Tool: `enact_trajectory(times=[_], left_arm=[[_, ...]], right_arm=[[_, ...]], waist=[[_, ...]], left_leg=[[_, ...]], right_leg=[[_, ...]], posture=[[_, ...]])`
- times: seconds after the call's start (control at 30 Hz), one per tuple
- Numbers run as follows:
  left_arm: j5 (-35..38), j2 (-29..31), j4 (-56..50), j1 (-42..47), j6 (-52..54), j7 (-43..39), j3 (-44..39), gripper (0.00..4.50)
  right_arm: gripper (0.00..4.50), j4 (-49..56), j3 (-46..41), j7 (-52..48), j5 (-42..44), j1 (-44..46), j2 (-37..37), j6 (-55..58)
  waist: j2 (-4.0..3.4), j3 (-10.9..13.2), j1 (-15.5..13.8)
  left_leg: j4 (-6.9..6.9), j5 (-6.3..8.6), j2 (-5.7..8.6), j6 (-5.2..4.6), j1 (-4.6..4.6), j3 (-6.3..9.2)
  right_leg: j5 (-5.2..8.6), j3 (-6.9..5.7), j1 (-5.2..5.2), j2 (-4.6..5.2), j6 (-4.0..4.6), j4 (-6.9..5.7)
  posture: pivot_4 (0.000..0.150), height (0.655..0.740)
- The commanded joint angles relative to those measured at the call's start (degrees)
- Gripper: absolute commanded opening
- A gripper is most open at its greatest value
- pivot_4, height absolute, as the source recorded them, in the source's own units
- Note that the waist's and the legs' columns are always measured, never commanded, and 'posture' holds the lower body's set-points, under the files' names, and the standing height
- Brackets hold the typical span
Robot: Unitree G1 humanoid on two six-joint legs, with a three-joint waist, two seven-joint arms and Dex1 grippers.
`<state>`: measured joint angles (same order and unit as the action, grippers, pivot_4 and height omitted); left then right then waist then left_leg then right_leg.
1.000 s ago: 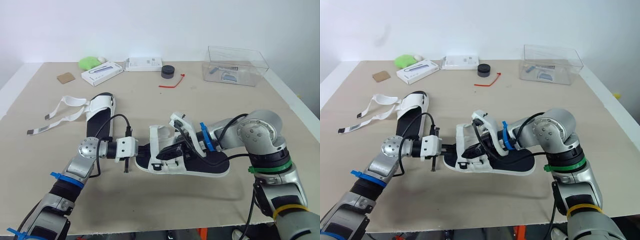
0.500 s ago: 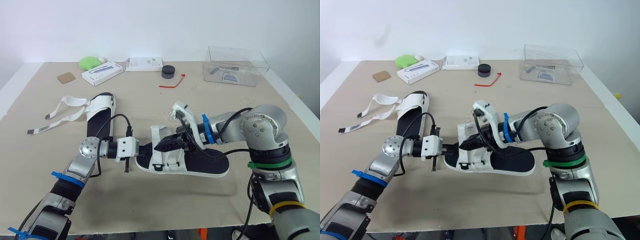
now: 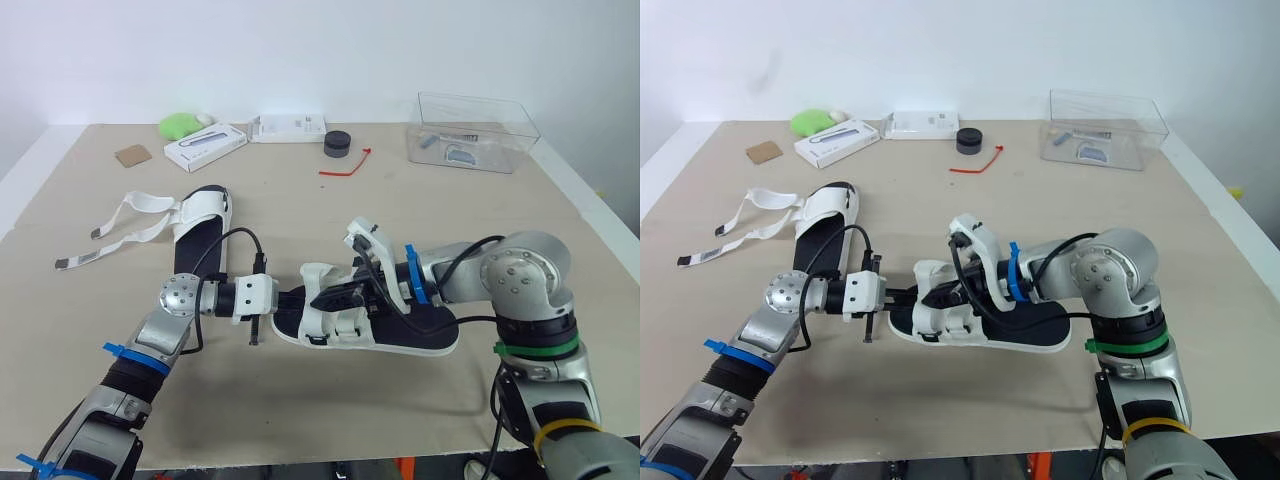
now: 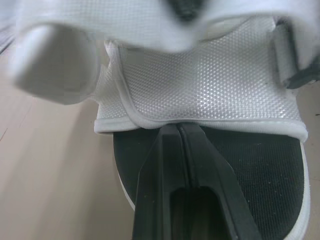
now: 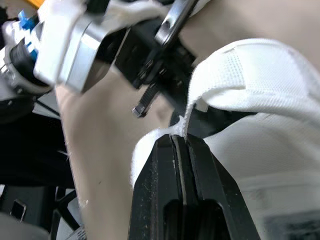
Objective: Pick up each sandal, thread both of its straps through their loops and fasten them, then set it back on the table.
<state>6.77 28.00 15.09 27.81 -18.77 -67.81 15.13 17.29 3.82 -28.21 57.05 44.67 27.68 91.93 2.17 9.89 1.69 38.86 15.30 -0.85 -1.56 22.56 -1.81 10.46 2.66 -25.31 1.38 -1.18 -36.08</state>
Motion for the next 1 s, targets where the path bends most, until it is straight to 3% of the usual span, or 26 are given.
enact_trajectory(times=[0.03,0.47,0.5,0.57,0.7,1.0], left_arm=[[-0.9,0.6,0.1,-0.6,0.4,0.3,0.2,0.00],[-1.0,0.2,0.9,0.4,0.1,-0.3,0.7,0.00],[-1.0,0.3,0.8,0.3,0.1,-0.3,0.6,0.00],[-1.0,0.5,0.4,0.0,0.3,-0.3,0.6,0.00],[-1.1,0.7,0.1,-0.3,0.2,-0.3,0.6,0.00],[-1.1,0.5,0.1,-0.2,0.3,-0.1,0.7,0.00]], right_arm=[[0.06,3.3,-0.5,1.7,-1.0,-1.3,-0.8,-0.2],[0.06,1.8,4.6,-2.5,-9.6,0.5,2.2,-11.6],[0.52,2.1,4.5,-3.0,-9.3,0.4,2.2,-11.4],[1.00,2.7,3.9,-3.8,-8.1,0.2,2.2,-10.2],[2.97,2.3,0.6,-4.3,-4.9,1.2,0.7,-6.0],[2.97,1.1,-2.2,-2.2,-4.4,0.1,-2.6,-1.5]], waist=[[0.00,0.0,0.0],[0.00,0.0,0.0],[0.00,0.0,0.0],[0.00,0.0,0.0],[0.00,0.0,0.0],[0.00,0.0,0.0]], left_leg=[[0.00,0.00,0.00,0.00,0.00,0.00],[0.00,0.00,0.00,0.00,0.00,0.03],[0.00,0.00,0.00,0.00,0.00,0.03],[0.00,0.00,0.00,0.00,-0.01,0.03],[0.00,0.00,0.00,0.00,0.00,0.03],[0.00,0.00,-0.01,0.00,-0.01,0.06]], right_leg=[[0.02,0.00,0.00,0.00,-0.03,0.00],[0.11,-0.01,0.00,-0.01,-0.17,0.00],[0.11,-0.02,0.01,-0.01,-0.17,0.00],[0.11,-0.01,0.00,-0.01,-0.17,0.00],[0.04,-0.02,0.00,-0.02,-0.05,0.00],[0.02,-0.04,0.00,-0.03,0.01,-0.01]], posture=[[0.150,0.7400],[0.150,0.7400],[0.150,0.7400],[0.150,0.7400],[0.150,0.7400],[0.150,0.7400]])
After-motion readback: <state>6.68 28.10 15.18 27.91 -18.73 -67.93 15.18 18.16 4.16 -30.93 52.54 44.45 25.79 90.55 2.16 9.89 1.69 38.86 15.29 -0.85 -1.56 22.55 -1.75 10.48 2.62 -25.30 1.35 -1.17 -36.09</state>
